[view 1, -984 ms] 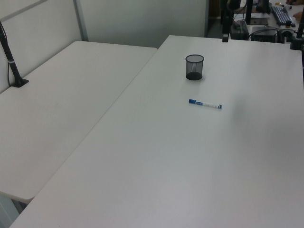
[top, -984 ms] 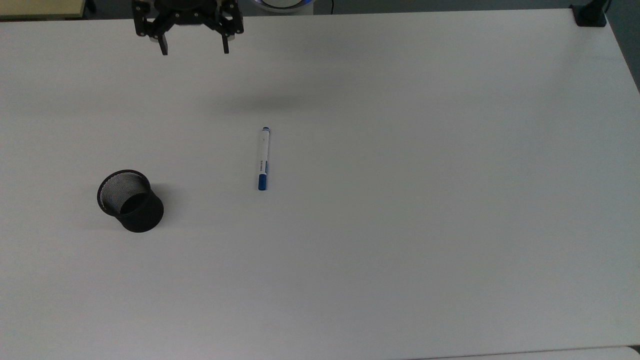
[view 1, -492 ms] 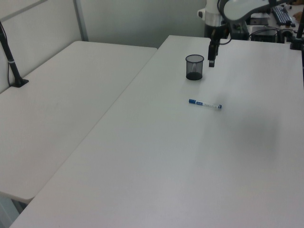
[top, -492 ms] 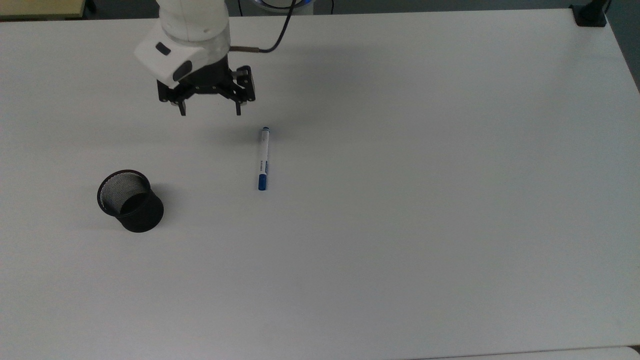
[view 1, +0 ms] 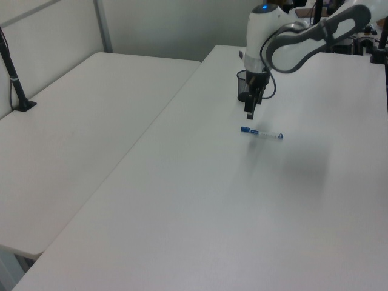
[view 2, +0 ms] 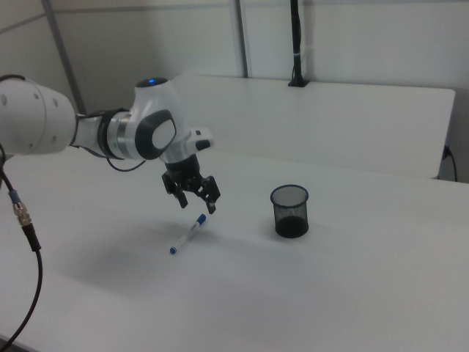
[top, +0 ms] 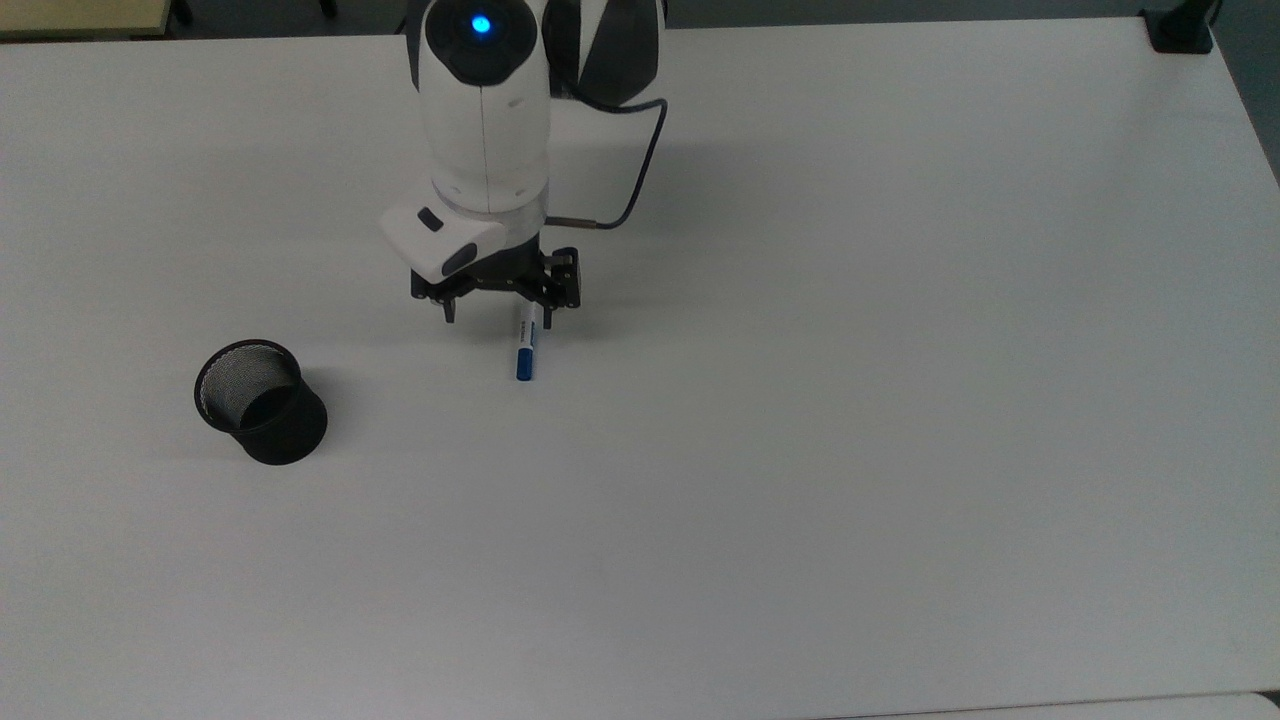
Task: Insert the marker
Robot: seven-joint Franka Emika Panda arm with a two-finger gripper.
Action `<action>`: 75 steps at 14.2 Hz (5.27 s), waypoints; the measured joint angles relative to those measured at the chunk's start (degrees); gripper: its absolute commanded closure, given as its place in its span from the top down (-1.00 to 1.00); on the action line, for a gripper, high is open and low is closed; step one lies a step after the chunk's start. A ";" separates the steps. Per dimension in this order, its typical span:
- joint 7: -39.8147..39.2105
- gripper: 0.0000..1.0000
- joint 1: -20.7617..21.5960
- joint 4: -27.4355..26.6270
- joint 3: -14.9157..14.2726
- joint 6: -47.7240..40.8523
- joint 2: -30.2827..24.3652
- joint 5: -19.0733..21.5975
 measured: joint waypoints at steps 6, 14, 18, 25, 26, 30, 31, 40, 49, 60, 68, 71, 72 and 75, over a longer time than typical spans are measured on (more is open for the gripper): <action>2.37 -0.30 0.68 0.03 0.00 5.10 4.18 0.00; 3.18 -1.00 0.82 1.10 -0.10 5.86 4.72 0.01; 3.51 -1.00 -2.89 2.55 -0.40 6.15 -2.25 0.01; 2.81 -1.00 -12.37 1.56 -0.54 26.06 -6.83 0.01; 2.71 -1.00 -13.28 1.43 -0.57 29.48 -5.86 0.01; 2.71 -1.00 -15.53 2.26 -0.57 39.47 -1.21 0.31; 2.71 -1.00 -15.94 3.11 -0.57 40.66 0.02 0.64; 2.59 -1.00 -17.26 6.01 -0.41 50.81 7.44 0.80; -5.36 0.47 -16.87 0.21 -0.25 55.85 7.57 0.71; -0.63 1.00 -15.56 1.66 0.05 38.00 -2.12 0.82; 6.43 1.00 -7.79 3.49 0.21 -8.25 -20.80 2.04; 7.09 1.00 -5.12 4.72 -0.52 -19.40 -22.85 3.45; 7.09 1.00 -4.51 5.10 -1.01 -22.72 -23.38 4.64; 6.74 1.00 -3.93 5.40 -1.87 -28.95 -24.62 6.28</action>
